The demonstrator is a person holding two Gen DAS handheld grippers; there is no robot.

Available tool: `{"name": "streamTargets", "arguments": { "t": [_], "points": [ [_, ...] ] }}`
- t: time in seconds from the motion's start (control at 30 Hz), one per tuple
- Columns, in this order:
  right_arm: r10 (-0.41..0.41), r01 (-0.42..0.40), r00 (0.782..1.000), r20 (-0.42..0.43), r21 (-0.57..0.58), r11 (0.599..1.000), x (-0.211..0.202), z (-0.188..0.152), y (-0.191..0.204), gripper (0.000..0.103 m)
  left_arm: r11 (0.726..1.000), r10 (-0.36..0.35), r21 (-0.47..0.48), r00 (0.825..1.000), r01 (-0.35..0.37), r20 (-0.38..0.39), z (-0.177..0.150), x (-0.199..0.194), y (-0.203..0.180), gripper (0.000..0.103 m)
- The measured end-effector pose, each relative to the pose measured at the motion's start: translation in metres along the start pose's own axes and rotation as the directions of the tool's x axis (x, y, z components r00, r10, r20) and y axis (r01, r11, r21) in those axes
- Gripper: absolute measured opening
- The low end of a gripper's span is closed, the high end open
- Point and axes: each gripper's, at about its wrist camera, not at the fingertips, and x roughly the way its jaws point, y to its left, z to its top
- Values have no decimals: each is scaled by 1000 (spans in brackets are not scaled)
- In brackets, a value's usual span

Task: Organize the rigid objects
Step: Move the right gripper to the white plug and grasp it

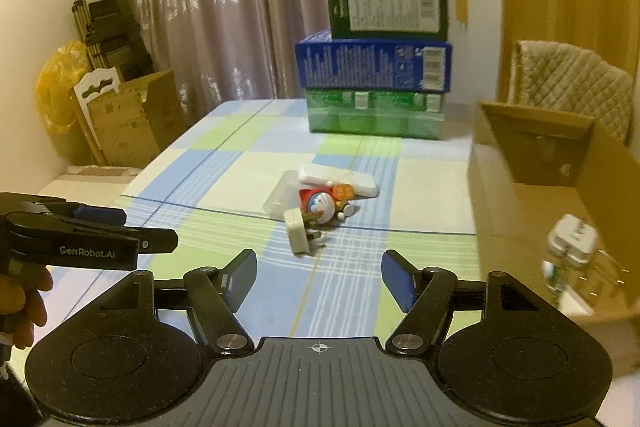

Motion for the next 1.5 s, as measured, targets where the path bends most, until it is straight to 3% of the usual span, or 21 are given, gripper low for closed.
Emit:
{"name": "streamTargets", "arguments": {
  "t": [0.3,0.43,0.53,0.63,0.77,1.07,1.3,1.37,1.43,1.5],
  "points": [
    [49,-50,999,-24,-71,996,72,4,-11,66,999,-15,41,1000,14,14,14,56,12,76],
    [58,-61,995,-80,-35,997,106,3,-17,66,997,19,71,999,-23,48,18,75,13,76],
    [76,-79,991,-105,-24,997,124,6,-20,66,999,-6,39,999,5,33,25,89,17,76],
    [85,-94,989,-117,-74,993,137,7,-16,66,999,-46,15,999,46,15,32,104,20,76],
    [77,-91,991,-111,-129,988,147,6,-11,66,999,-43,22,999,43,14,38,114,24,76],
    [73,-85,990,-123,-95,992,175,5,-10,66,995,-71,-72,997,70,-9,41,125,41,76],
    [78,-88,988,-132,-73,993,188,2,-11,66,993,-85,-86,996,83,-14,41,125,40,76],
    [85,-95,988,-128,-77,992,189,2,-10,63,993,-87,-86,996,85,-17,41,125,39,76],
    [103,-114,988,-118,-86,990,191,2,-9,49,993,-86,-82,996,84,-19,40,126,38,76],
    [100,-115,987,-125,-111,987,194,1,-6,43,993,-85,-78,996,83,-20,40,126,37,76]
  ]
}}
